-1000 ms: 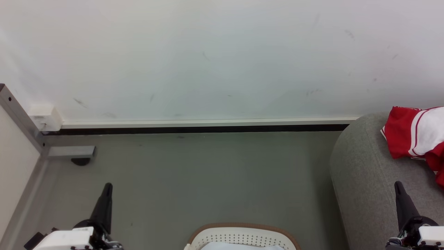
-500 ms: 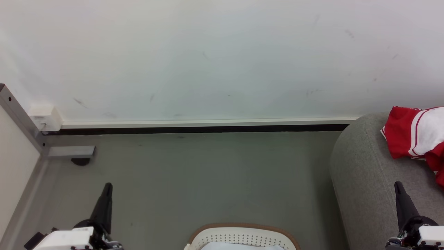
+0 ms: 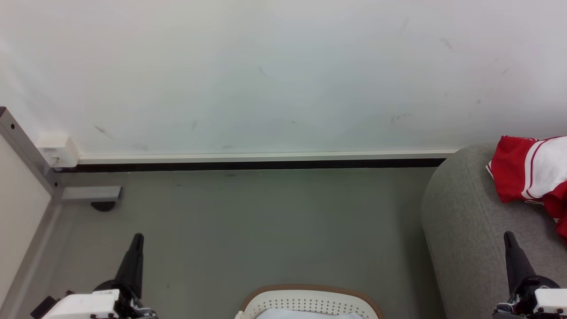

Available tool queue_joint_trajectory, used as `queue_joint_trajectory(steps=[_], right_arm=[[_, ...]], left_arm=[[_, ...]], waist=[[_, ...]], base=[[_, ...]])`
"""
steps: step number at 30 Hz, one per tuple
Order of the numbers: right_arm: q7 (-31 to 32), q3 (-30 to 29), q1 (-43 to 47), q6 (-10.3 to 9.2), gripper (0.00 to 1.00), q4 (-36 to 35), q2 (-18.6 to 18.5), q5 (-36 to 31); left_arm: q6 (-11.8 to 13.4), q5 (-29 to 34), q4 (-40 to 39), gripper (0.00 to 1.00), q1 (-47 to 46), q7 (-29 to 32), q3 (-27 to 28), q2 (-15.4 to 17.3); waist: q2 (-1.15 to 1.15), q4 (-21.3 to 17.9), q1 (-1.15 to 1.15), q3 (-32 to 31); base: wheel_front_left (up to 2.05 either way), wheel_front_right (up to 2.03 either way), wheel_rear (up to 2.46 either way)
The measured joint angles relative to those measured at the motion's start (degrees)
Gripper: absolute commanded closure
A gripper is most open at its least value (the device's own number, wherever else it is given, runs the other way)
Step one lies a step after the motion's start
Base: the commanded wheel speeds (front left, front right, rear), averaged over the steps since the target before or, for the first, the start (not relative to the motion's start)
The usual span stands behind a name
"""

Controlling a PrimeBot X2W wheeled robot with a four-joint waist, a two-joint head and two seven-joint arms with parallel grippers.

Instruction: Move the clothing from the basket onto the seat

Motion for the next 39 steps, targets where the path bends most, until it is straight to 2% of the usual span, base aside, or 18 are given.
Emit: queue_joint_trajectory(steps=[39], right_arm=[[-0.4,0.5,0.0,0.00,1.00,0.0,-0.4,0.7]], left_arm=[[0.0,0.0,0.0,1.00,0.0,0.0,0.0,0.0]], waist=[[0.00,0.0,0.00,0.0]], base=[[0.00,0.00,0.00]])
